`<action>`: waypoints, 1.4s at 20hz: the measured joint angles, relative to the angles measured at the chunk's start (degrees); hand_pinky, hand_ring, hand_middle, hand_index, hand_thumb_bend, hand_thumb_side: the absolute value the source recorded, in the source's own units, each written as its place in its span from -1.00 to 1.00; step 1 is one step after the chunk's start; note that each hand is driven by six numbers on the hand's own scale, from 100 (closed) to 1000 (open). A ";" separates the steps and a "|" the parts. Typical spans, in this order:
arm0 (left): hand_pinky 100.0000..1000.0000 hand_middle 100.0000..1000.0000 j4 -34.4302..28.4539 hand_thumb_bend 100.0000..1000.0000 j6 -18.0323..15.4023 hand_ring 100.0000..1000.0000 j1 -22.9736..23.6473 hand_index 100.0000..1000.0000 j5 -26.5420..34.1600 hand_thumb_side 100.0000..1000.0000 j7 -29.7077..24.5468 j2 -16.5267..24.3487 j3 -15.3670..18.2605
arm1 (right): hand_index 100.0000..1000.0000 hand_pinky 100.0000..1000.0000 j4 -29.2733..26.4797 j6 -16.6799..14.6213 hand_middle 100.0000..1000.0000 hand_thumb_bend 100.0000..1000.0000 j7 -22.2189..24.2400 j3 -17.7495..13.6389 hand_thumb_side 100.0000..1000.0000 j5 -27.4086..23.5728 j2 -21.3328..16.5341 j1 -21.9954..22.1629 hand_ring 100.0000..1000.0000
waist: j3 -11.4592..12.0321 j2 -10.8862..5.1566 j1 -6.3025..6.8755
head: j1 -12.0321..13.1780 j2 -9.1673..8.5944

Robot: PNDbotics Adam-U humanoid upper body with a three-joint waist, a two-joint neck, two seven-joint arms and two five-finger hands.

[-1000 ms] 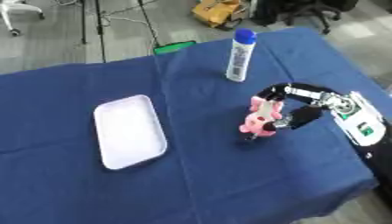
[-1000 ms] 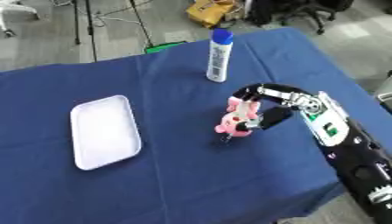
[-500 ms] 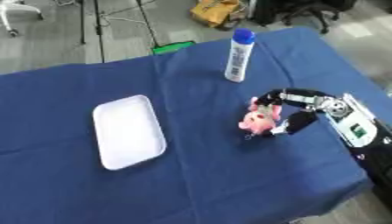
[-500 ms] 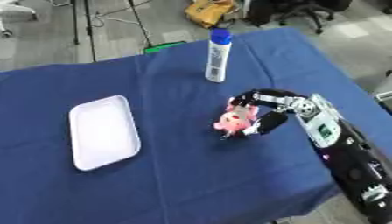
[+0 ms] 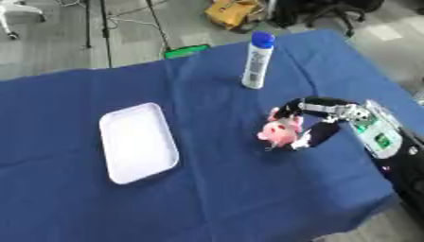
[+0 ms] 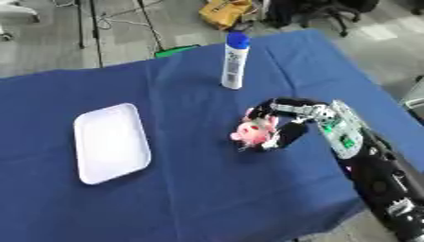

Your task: Pick up objects on the table and place them in the box.

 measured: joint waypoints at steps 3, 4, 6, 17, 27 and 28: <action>0.52 0.41 0.00 -0.09 0.00 0.42 0.00 0.52 0.00 0.81 0.00 0.00 0.00 | 0.22 0.12 -0.74 -0.76 0.16 0.03 -1.69 0.37 -0.69 3.01 0.04 0.06 0.18 | 0.04 0.00 0.00 | -0.07 0.01; 0.52 0.41 0.00 -0.09 0.00 0.42 0.00 0.52 0.00 0.81 0.00 0.00 0.00 | 0.16 0.05 -0.96 -1.00 0.11 0.02 -2.44 0.51 -0.72 4.16 0.09 0.08 0.14 | 0.06 0.00 0.00 | -0.08 0.01; 0.52 0.41 0.00 -0.09 0.00 0.42 0.00 0.52 0.00 0.81 0.00 0.00 0.00 | 0.02 -0.06 -1.28 -1.47 -0.02 0.02 -4.12 0.79 -0.77 6.44 0.34 0.11 0.02 | 0.07 0.00 0.00 | -0.09 0.01; 0.52 0.40 0.00 -0.10 0.01 0.41 0.00 0.52 0.00 0.82 0.01 0.00 0.00 | -0.33 -0.36 -2.04 -2.92 -0.30 0.01 -24.75 1.05 -0.79 15.91 1.04 1.18 -0.25 | 0.06 0.00 0.00 | -0.11 0.01; 0.52 0.41 -0.01 -0.10 0.02 0.40 0.00 0.52 0.00 0.82 0.03 0.00 0.00 | -0.36 -0.36 -6.45 -2.03 -0.30 0.01 -34.49 0.66 -0.76 15.46 1.04 -0.23 -0.23 | 0.22 0.00 0.00 | -0.22 0.02; 0.52 0.41 -0.01 -0.10 0.02 0.40 0.00 0.52 0.00 0.82 0.03 0.00 0.00 | -0.36 -0.36 -7.43 -1.76 -0.30 0.01 -34.72 0.66 -0.76 14.47 1.04 -0.59 -0.23 | 0.23 0.00 0.00 | -0.30 0.02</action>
